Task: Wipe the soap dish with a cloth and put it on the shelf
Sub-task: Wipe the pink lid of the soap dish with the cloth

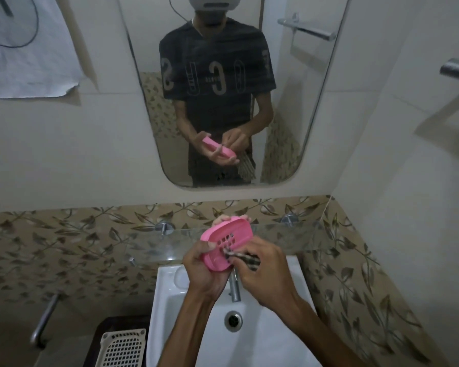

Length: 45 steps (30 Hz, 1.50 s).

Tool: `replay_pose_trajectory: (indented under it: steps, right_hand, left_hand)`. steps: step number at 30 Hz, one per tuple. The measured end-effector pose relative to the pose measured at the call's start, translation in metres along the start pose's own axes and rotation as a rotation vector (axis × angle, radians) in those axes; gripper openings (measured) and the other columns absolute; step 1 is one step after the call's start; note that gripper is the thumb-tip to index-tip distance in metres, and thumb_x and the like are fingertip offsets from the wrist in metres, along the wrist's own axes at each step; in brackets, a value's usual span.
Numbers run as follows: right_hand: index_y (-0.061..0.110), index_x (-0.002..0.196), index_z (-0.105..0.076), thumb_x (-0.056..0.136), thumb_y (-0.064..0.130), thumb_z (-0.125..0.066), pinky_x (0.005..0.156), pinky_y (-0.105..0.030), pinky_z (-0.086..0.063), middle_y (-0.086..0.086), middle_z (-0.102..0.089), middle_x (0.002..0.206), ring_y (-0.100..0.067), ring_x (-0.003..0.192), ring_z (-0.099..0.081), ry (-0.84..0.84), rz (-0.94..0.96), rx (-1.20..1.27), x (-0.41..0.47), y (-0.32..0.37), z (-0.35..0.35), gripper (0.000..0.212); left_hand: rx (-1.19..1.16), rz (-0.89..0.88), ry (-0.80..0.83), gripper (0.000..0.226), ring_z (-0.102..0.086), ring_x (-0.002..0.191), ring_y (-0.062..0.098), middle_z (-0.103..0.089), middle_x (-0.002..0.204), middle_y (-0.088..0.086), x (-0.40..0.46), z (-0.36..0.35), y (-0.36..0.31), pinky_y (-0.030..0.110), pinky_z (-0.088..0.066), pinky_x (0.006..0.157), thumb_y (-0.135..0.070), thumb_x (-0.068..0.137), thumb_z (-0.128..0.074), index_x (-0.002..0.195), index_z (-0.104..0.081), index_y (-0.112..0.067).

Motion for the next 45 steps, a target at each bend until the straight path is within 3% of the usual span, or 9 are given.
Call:
replay_pose_trajectory:
  steps: [5,8,18,22,25,33,36,41,45]
  right_hand:
    - [0.019,0.094,-0.078,0.086,0.016,-0.081,0.063,-0.032,-0.059,0.008,-0.065,0.085,-0.007,0.071,-0.061,-0.269,-0.096,-0.056,0.004,-0.017,0.029,0.009]
    - [0.025,0.103,-0.078,0.088,0.024,-0.075,0.071,-0.018,-0.058,0.011,-0.069,0.096,-0.002,0.08,-0.064,-0.159,0.071,0.022,0.0,0.009,0.012,0.016]
    - [0.018,0.105,-0.08,0.081,0.003,-0.08,0.079,-0.025,-0.062,0.003,-0.076,0.104,-0.008,0.088,-0.07,-0.278,0.06,-0.019,0.005,0.006,0.027,0.028]
    - [0.019,0.105,-0.078,0.08,0.004,-0.08,0.085,-0.013,-0.057,0.004,-0.077,0.104,-0.007,0.089,-0.07,-0.252,0.177,-0.055,0.003,0.019,0.024,0.03]
    - [0.016,0.104,-0.081,0.082,0.004,-0.081,0.078,-0.03,-0.063,0.001,-0.077,0.102,-0.01,0.087,-0.07,-0.329,0.056,-0.016,0.01,0.001,0.038,0.026]
    - [0.018,0.107,-0.079,0.087,0.008,-0.077,0.08,-0.031,-0.063,0.004,-0.074,0.107,-0.006,0.091,-0.067,-0.273,0.036,0.002,0.011,-0.006,0.033,0.024]
    - [0.02,0.111,-0.077,0.09,0.017,-0.07,0.081,-0.027,-0.062,0.005,-0.073,0.109,-0.008,0.095,-0.069,-0.16,0.19,0.019,0.001,0.02,0.016,0.022]
    - [0.013,0.101,-0.079,0.086,0.003,-0.076,0.061,-0.031,-0.058,0.0,-0.066,0.09,-0.016,0.073,-0.062,-0.279,0.034,-0.121,0.014,-0.005,0.043,0.018]
    - [0.03,0.107,-0.076,0.089,0.019,-0.073,0.071,-0.02,-0.056,0.009,-0.066,0.099,-0.006,0.082,-0.061,-0.001,0.084,-0.079,-0.015,0.011,0.003,0.021]
  left_hand:
    - [-0.042,-0.019,0.048,0.097,-0.048,0.123,0.047,-0.051,0.138,0.031,0.0,-0.007,-0.001,0.051,-0.045,0.096,-0.021,0.047,-0.085,0.137,-0.054,-0.001]
    - [-0.053,-0.01,0.056,0.094,-0.056,0.115,0.044,-0.052,0.136,0.031,0.0,-0.007,-0.002,0.046,-0.052,0.089,-0.023,0.048,-0.086,0.136,-0.057,-0.001]
    - [-0.072,0.017,0.045,0.104,-0.056,0.115,0.042,-0.054,0.133,0.03,-0.004,-0.007,0.007,0.046,-0.053,0.092,-0.024,0.05,-0.087,0.144,-0.051,0.001]
    - [-0.086,0.007,0.071,0.093,-0.062,0.112,0.04,-0.058,0.131,0.031,-0.004,-0.01,0.004,0.046,-0.057,0.089,-0.024,0.053,-0.085,0.138,-0.056,-0.001]
    - [-0.044,0.013,0.049,0.105,-0.059,0.112,0.04,-0.056,0.132,0.029,-0.004,-0.011,0.008,0.048,-0.053,0.091,-0.025,0.047,-0.087,0.143,-0.051,-0.001]
    - [-0.083,0.024,0.05,0.096,-0.062,0.105,0.037,-0.062,0.124,0.028,-0.006,-0.01,0.012,0.046,-0.055,0.087,-0.025,0.046,-0.088,0.134,-0.059,-0.002]
    - [-0.084,0.028,0.036,0.095,-0.064,0.102,0.036,-0.061,0.125,0.029,-0.004,-0.007,0.01,0.042,-0.06,0.082,-0.025,0.049,-0.088,0.136,-0.058,-0.002]
    - [-0.045,0.014,0.044,0.099,-0.057,0.112,0.041,-0.059,0.128,0.027,-0.002,-0.002,0.009,0.049,-0.049,0.093,-0.026,0.047,-0.089,0.137,-0.057,-0.003]
    - [-0.031,0.017,-0.008,0.094,-0.061,0.106,0.04,-0.059,0.127,0.031,-0.001,0.009,0.013,0.042,-0.056,0.082,-0.026,0.044,-0.089,0.131,-0.064,0.0]
Point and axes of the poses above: each hand's wrist, its own x-axis towards the middle knuckle, its own z-axis out of the back of the hand, y = z × x, the point moved 9 cm from there along x, towards the middle knuckle
